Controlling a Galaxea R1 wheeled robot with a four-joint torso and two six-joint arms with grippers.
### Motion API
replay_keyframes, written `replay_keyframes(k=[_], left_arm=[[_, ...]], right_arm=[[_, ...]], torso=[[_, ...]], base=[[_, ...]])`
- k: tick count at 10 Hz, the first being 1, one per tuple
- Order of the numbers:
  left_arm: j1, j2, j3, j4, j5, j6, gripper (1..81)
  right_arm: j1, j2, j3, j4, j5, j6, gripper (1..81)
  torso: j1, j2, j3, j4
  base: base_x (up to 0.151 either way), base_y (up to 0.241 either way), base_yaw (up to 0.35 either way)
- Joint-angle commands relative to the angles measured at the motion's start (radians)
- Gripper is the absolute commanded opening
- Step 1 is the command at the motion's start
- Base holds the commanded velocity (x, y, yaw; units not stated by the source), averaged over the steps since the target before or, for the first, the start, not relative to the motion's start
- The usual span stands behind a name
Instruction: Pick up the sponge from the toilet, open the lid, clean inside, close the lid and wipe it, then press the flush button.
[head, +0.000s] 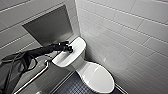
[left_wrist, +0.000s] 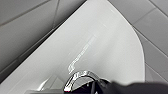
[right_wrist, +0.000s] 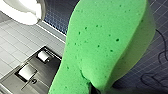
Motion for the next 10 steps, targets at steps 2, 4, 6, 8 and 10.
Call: replay_keyframes(k=[2, 4, 6, 8, 10], left_arm=[[-0.207, -0.092, 0.032, 0.075, 0.148, 0.003, 1.0], [-0.247, -0.102, 0.036, 0.054, 0.158, 0.003, 1.0], [-0.273, -0.112, 0.055, 0.042, 0.167, 0.003, 1.0], [-0.278, -0.107, 0.058, 0.045, 0.182, 0.003, 1.0], [-0.279, -0.104, 0.055, 0.048, 0.182, 0.003, 1.0]], right_arm=[[-0.070, 0.014, 0.023, -0.018, -0.101, -0.007, 1.0], [-0.070, 0.016, 0.024, -0.018, -0.098, -0.007, 1.0], [-0.070, 0.016, 0.024, -0.018, -0.098, -0.007, 1.0], [-0.070, 0.016, 0.024, -0.018, -0.098, -0.007, 1.0], [-0.072, 0.016, 0.024, -0.018, -0.098, -0.007, 1.0]], torso=[[0.000, 0.000, 0.000, 0.000], [0.002, 0.001, -0.001, 0.000], [0.003, 0.001, -0.002, 0.000], [0.003, 0.002, -0.002, 0.000], [0.004, 0.002, -0.002, 0.000]], base=[[0.000, 0.000, 0.000], [0.000, 0.000, 0.000], [0.000, 0.000, 0.000], [0.000, 0.000, 0.000], [0.000, 0.000, 0.000]])
